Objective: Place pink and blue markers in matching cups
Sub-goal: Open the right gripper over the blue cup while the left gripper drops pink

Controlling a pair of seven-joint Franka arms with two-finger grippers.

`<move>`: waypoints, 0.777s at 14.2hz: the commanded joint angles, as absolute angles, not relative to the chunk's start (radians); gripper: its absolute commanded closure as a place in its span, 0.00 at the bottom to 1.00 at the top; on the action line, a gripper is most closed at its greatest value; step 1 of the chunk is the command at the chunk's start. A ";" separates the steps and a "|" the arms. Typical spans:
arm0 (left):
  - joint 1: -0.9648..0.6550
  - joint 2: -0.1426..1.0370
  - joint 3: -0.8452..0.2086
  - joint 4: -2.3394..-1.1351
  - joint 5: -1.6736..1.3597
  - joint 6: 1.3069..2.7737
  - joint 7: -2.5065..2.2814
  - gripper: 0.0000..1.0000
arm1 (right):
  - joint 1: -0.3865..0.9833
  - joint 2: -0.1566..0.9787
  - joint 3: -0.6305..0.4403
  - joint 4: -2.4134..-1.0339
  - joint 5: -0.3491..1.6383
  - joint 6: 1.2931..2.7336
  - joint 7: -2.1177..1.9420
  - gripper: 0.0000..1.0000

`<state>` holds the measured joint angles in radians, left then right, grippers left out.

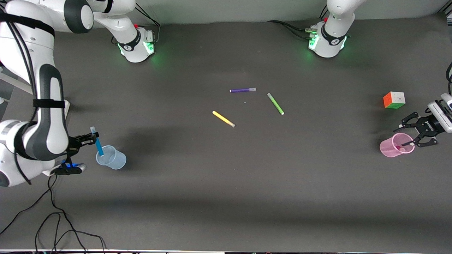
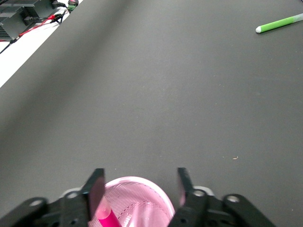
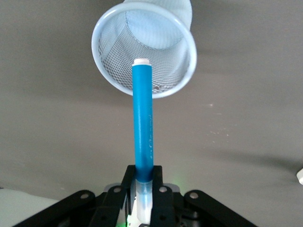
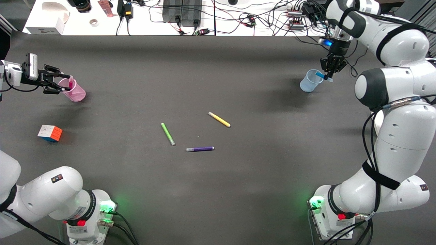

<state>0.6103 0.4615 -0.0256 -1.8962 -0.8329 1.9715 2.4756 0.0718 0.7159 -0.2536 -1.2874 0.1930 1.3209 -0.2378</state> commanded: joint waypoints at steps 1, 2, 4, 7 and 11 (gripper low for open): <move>0.623 0.465 -0.034 -1.858 -0.854 1.930 2.481 0.02 | 0.066 0.773 -0.252 -1.217 0.227 1.287 -0.255 0.86; 0.618 0.460 -0.034 -1.839 -0.854 1.910 2.439 0.02 | 0.066 0.778 -0.252 -1.215 0.227 1.287 -0.255 0.86; 0.611 0.425 -0.034 -1.830 -0.836 1.901 2.331 0.02 | 0.066 0.791 -0.250 -1.210 0.227 1.292 -0.255 0.86; 0.583 0.326 -0.034 -1.832 -0.741 1.901 2.099 0.03 | 0.066 0.798 -0.250 -1.206 0.227 1.295 -0.255 0.85; 0.503 0.158 -0.037 -1.836 -0.559 1.898 1.710 0.02 | 0.066 0.802 -0.252 -1.206 0.227 1.298 -0.249 0.00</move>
<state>0.5551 0.2654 -0.0468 -1.8067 -0.6381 1.9102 1.8901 0.0720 0.7829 -0.2493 -1.2417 0.2022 1.3174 -0.2378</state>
